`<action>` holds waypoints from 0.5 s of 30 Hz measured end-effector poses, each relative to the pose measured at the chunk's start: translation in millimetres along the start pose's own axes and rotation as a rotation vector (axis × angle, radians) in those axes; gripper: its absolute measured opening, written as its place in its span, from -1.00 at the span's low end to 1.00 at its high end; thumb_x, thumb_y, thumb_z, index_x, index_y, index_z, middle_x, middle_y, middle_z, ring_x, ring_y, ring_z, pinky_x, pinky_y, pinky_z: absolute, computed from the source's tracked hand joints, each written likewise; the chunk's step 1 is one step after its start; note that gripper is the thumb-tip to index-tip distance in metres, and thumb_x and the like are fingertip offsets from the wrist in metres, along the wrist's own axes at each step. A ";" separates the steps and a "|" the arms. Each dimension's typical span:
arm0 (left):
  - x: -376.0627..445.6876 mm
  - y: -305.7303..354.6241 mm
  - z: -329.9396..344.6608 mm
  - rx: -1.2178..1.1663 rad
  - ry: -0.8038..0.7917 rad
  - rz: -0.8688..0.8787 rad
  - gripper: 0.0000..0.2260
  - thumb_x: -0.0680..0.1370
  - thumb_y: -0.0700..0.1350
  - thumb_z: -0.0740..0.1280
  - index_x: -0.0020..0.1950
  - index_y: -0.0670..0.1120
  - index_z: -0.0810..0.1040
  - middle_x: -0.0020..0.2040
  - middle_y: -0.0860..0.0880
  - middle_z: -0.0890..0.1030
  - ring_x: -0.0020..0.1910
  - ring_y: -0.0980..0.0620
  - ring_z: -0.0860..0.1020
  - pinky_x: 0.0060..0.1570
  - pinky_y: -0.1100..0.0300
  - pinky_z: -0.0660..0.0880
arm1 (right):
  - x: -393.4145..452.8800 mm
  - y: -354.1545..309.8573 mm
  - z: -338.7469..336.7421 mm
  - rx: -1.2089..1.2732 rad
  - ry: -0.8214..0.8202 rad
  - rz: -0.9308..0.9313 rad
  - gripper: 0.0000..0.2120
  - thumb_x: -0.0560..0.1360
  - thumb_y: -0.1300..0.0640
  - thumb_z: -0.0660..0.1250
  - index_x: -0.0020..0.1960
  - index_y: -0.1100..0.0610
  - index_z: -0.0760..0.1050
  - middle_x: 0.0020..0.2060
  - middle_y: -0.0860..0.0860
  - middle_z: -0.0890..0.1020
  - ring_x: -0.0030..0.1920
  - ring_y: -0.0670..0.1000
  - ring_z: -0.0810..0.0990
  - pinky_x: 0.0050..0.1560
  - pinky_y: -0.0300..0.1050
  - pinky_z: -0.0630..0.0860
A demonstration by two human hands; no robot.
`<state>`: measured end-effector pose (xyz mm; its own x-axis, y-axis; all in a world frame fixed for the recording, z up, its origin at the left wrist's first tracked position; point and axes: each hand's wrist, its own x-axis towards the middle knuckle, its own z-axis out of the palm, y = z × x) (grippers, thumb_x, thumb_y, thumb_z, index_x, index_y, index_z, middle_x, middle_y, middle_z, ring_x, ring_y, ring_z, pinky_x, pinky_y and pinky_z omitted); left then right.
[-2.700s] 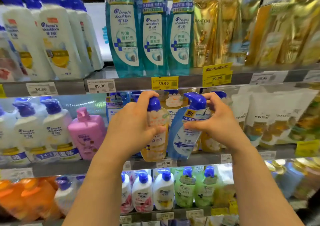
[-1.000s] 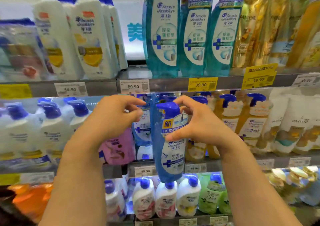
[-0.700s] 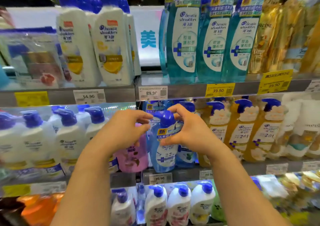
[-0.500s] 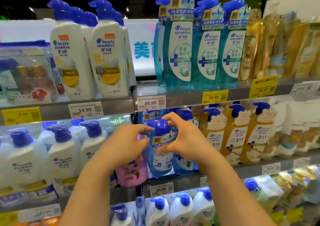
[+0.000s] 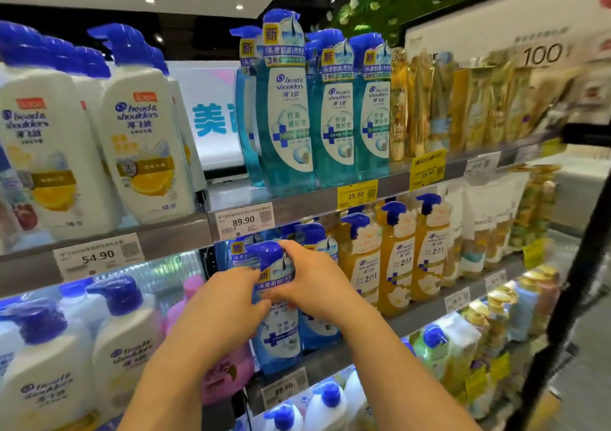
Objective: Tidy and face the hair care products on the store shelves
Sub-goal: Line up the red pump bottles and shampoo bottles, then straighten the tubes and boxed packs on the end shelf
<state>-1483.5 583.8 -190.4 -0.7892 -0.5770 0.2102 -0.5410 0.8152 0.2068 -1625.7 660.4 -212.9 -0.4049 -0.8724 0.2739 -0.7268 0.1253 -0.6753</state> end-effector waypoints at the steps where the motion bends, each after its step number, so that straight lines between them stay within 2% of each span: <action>1: 1.8 -0.3 1.1 0.007 0.006 -0.003 -0.77 0.56 0.06 0.32 0.19 0.02 0.55 0.12 0.05 0.59 0.07 0.05 0.55 0.06 0.15 0.50 | 0.9 -1.6 0.7 -0.027 -0.010 0.010 -0.21 0.42 -0.03 0.53 0.54 -0.14 0.22 0.20 -0.06 0.66 0.10 -0.01 0.67 0.13 0.05 0.62; 3: 4.6 -1.2 2.6 0.032 0.005 -0.021 -0.77 0.57 0.05 0.31 0.19 0.03 0.54 0.12 0.05 0.59 0.05 0.05 0.56 0.02 0.18 0.50 | 2.5 -3.1 2.4 -0.075 -0.024 0.021 -0.16 0.46 -0.06 0.49 0.60 -0.07 0.10 0.28 0.01 0.61 0.22 0.06 0.61 0.20 0.10 0.58; 8: 6.4 2.4 2.9 0.069 0.016 -0.062 -0.76 0.57 0.08 0.31 0.20 0.06 0.56 0.03 0.05 0.65 0.02 0.04 0.59 -0.07 0.20 0.48 | 1.0 -1.9 -0.7 -0.094 -0.071 0.005 -0.17 0.52 -0.03 0.44 0.62 -0.03 0.04 0.41 0.04 0.51 0.35 0.10 0.52 0.29 0.14 0.52; 10: 5.5 7.3 0.2 0.104 0.008 -0.112 -0.78 0.58 0.11 0.29 0.15 0.06 0.58 -0.09 0.03 0.67 -0.05 0.05 0.61 -0.13 0.21 0.48 | -2.5 0.5 -9.5 -0.123 -0.108 -0.025 -0.14 0.50 -0.08 0.45 0.63 -0.06 0.01 0.50 0.02 0.41 0.43 0.10 0.44 0.36 0.13 0.47; 12: 6.2 16.0 -6.9 0.165 0.035 -0.156 -0.79 0.58 0.13 0.26 0.00 0.04 0.60 -0.27 0.01 0.65 -0.15 0.05 0.60 -0.15 0.17 0.50 | -8.1 3.4 -25.3 -0.134 -0.123 -0.070 -0.16 0.50 -0.11 0.45 0.62 -0.10 0.05 0.53 -0.02 0.37 0.48 0.05 0.38 0.41 0.07 0.42; 14: 7.0 31.2 -17.8 0.217 0.093 -0.195 -0.75 0.58 0.14 0.24 -0.11 0.03 0.61 -0.33 0.00 0.64 -0.16 0.02 0.60 -0.13 0.13 0.52 | -15.8 7.6 -47.9 -0.101 -0.129 -0.093 -0.24 0.51 -0.12 0.44 0.59 -0.13 0.15 0.51 -0.07 0.39 0.41 -0.03 0.44 0.39 -0.02 0.42; 15: 7.8 41.8 -23.3 0.225 0.133 -0.204 -0.74 0.57 0.15 0.24 -0.13 0.04 0.61 -0.32 0.01 0.66 -0.14 0.01 0.60 -0.12 0.13 0.52 | -20.0 11.2 -61.0 -0.067 -0.132 -0.098 -0.28 0.51 -0.12 0.45 0.57 -0.15 0.21 0.47 -0.10 0.45 0.28 -0.09 0.52 0.33 -0.09 0.46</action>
<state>-1505.5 612.3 -157.9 -0.6209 -0.7190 0.3123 -0.7464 0.6640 0.0446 -1659.5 708.1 -184.2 -0.2574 -0.9357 0.2413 -0.7965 0.0640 -0.6012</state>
